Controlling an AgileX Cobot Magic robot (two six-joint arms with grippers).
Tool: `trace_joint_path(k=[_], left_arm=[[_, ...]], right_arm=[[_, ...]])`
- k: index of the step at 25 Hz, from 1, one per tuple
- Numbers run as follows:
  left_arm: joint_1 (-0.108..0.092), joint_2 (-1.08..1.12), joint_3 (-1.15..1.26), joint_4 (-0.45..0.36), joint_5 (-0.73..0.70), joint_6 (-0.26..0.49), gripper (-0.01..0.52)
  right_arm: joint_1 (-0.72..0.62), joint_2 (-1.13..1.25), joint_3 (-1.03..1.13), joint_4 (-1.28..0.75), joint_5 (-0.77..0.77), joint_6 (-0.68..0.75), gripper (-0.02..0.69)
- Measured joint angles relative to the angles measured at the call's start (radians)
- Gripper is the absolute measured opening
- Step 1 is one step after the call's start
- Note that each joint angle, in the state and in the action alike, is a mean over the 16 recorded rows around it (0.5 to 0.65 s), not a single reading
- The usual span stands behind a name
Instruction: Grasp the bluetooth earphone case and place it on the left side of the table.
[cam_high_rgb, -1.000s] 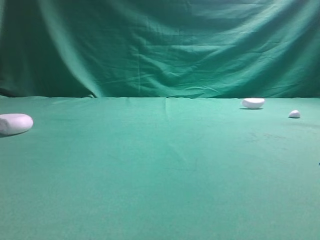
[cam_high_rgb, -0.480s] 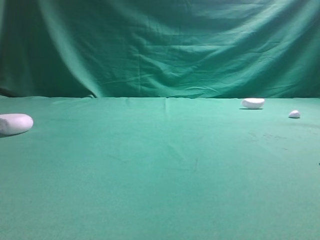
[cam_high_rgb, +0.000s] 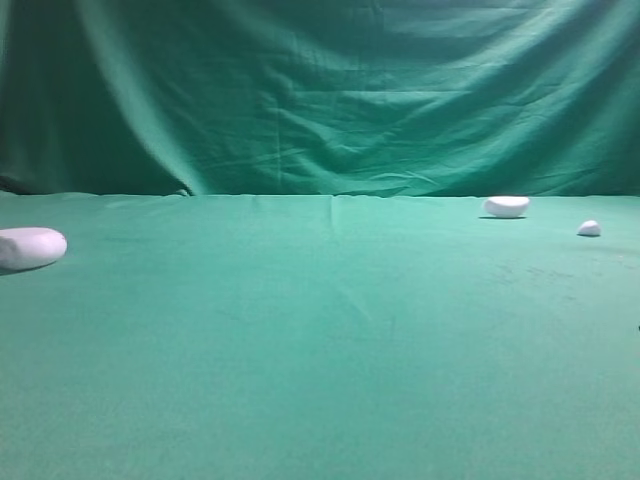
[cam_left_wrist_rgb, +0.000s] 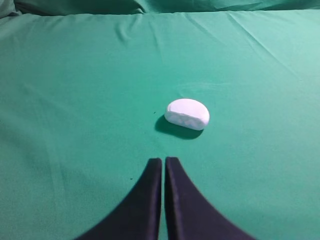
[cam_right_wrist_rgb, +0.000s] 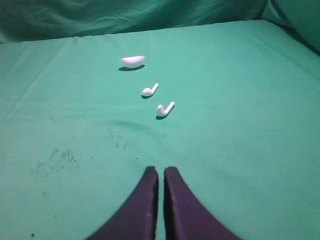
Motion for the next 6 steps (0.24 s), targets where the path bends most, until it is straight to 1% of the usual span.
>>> trace_joint_path(k=[6], left_arm=[[0.000, 0.000, 0.000, 0.000, 0.000, 0.000, 0.000]], right_arm=[[0.000, 0.000, 0.000, 0.000, 0.000, 0.002, 0.000]])
